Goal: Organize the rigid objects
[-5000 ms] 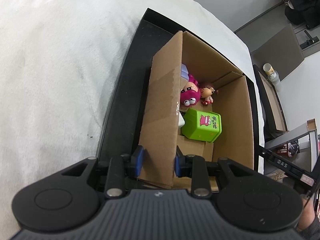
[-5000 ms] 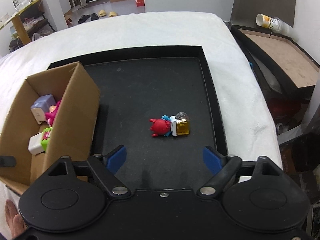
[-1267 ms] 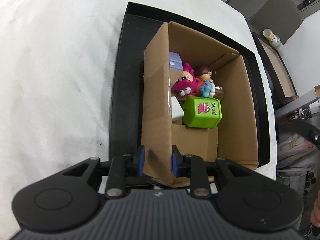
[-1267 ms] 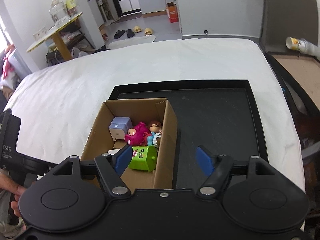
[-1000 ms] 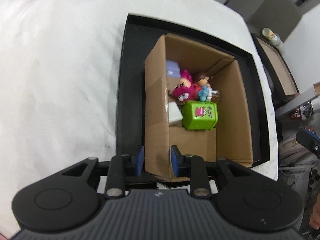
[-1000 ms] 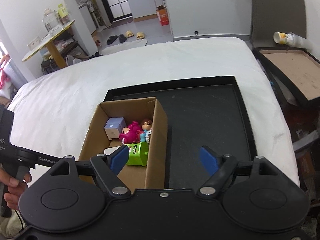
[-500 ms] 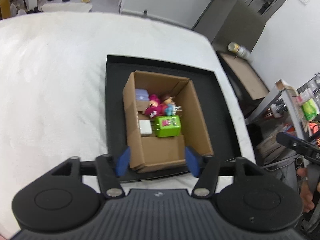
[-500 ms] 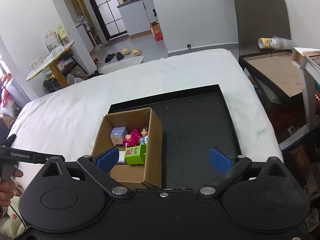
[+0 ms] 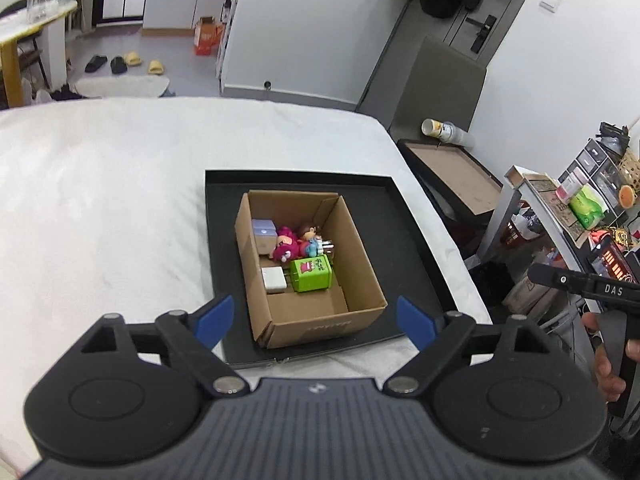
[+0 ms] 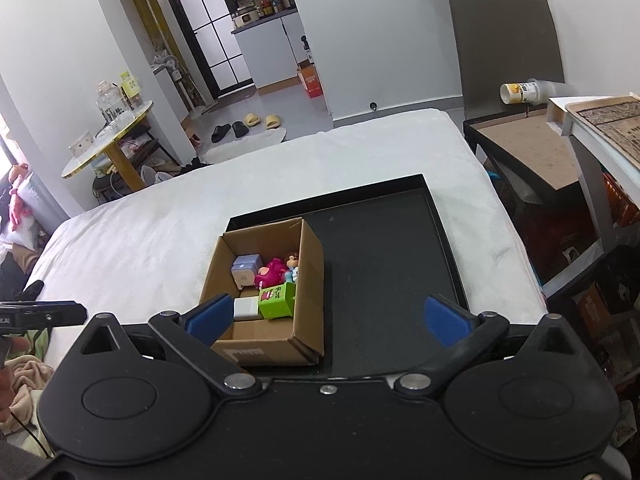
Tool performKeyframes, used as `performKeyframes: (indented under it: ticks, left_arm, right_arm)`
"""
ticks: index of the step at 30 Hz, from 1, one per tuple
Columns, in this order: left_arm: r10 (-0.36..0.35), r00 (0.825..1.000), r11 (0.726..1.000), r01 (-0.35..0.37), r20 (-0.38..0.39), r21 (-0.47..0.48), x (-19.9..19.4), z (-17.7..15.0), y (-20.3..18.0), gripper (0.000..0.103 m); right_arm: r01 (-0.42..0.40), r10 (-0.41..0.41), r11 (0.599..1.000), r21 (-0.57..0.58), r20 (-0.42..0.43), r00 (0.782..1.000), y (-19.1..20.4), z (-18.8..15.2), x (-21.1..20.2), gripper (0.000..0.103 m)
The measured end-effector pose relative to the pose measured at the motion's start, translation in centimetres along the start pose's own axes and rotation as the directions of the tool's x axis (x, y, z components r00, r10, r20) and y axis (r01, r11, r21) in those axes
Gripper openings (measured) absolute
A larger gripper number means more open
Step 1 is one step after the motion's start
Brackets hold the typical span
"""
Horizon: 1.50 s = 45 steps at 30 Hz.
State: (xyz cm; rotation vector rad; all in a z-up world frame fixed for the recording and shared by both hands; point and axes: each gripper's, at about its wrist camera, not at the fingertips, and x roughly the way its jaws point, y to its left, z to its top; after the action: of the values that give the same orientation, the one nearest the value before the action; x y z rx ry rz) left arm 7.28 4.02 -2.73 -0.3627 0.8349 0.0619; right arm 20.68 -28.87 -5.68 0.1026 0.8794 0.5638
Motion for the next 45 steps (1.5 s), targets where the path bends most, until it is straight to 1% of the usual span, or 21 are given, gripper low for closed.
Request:
performKeyframes:
  ticks: [2, 7, 11, 13, 15, 18, 26, 30, 32, 35, 38, 40, 45]
  left_arm:
    - [-0.004, 1.000, 1.000, 0.004, 0.008, 0.013, -1.1, -0.3, -0.2, 0.090]
    - [-0.018, 1.000, 0.997, 0.018, 0.002, 0.070, -3.2, -1.8, -0.9, 0.092]
    - [-0.011, 1.000, 0.997, 0.009, 0.022, 0.076, -4.8, -2.5, -1.2, 0.092]
    - [-0.022, 0.999, 0.997, 0.020, 0.030, 0.072, -5.6, -2.9, -1.2, 0.094]
    - [-0.031, 0.999, 0.996, 0.028, 0.026, 0.086, -6.1, -3.4, -1.4, 0.096]
    - [-0.021, 0.999, 0.994, 0.017, 0.044, 0.104, -6.7, -3.8, -1.8, 0.098]
    - [0.015, 0.994, 0.998, -0.022, 0.104, 0.062, -7.9, -4.5, -2.0, 0.101]
    - [0.038, 0.992, 0.998, -0.045, 0.121, 0.054, -8.0, -5.0, -1.8, 0.101]
    - [0.036, 0.991, 0.999, -0.039, 0.127, 0.024, -7.8, -5.1, -1.5, 0.101]
    - [0.062, 0.989, 0.998, -0.064, 0.133, 0.008, -7.7, -5.2, -1.9, 0.102]
    - [0.080, 0.988, 0.997, -0.077, 0.135, -0.030, -7.6, -5.2, -1.8, 0.101]
    - [0.072, 0.987, 0.997, -0.068, 0.145, -0.029, -7.7, -5.3, -2.0, 0.101]
    - [0.083, 0.986, 0.997, -0.082, 0.146, -0.011, -7.8, -5.3, -2.3, 0.102]
  right_arm:
    - [0.002, -0.002, 1.000, 0.010, -0.001, 1.000, -0.1, -0.3, -0.5, 0.103]
    - [0.023, -0.024, 1.000, 0.020, 0.002, 1.000, -0.6, -1.2, -1.8, 0.103]
    - [0.058, -0.058, 0.998, 0.029, 0.003, 0.998, -0.9, -1.8, -2.7, 0.103]
    - [0.082, -0.083, 0.996, 0.030, 0.008, 0.997, -1.0, -2.1, -3.2, 0.103]
    - [0.092, -0.092, 0.995, 0.025, 0.021, 0.996, -1.0, -2.3, -3.7, 0.103]
    - [0.088, -0.089, 0.996, 0.021, 0.034, 0.995, -1.0, -2.5, -4.3, 0.103]
    - [0.110, -0.109, 0.994, -0.016, 0.062, 0.992, 0.1, -2.9, -5.6, 0.103]
    - [0.111, -0.109, 0.993, -0.043, 0.051, 0.993, 0.7, -3.3, -5.7, 0.103]
    - [0.110, -0.108, 0.992, -0.054, 0.042, 0.993, 1.0, -3.4, -5.7, 0.103]
    - [0.107, -0.105, 0.993, -0.055, 0.031, 0.994, 1.3, -3.6, -5.6, 0.103]
    - [0.094, -0.092, 0.993, -0.065, 0.031, 0.995, 1.6, -3.8, -5.6, 0.103]
    - [0.086, -0.085, 0.994, -0.064, 0.021, 0.996, 1.7, -3.9, -5.4, 0.103]
    - [0.078, -0.077, 0.993, -0.084, 0.022, 0.997, 2.2, -4.1, -5.5, 0.103]
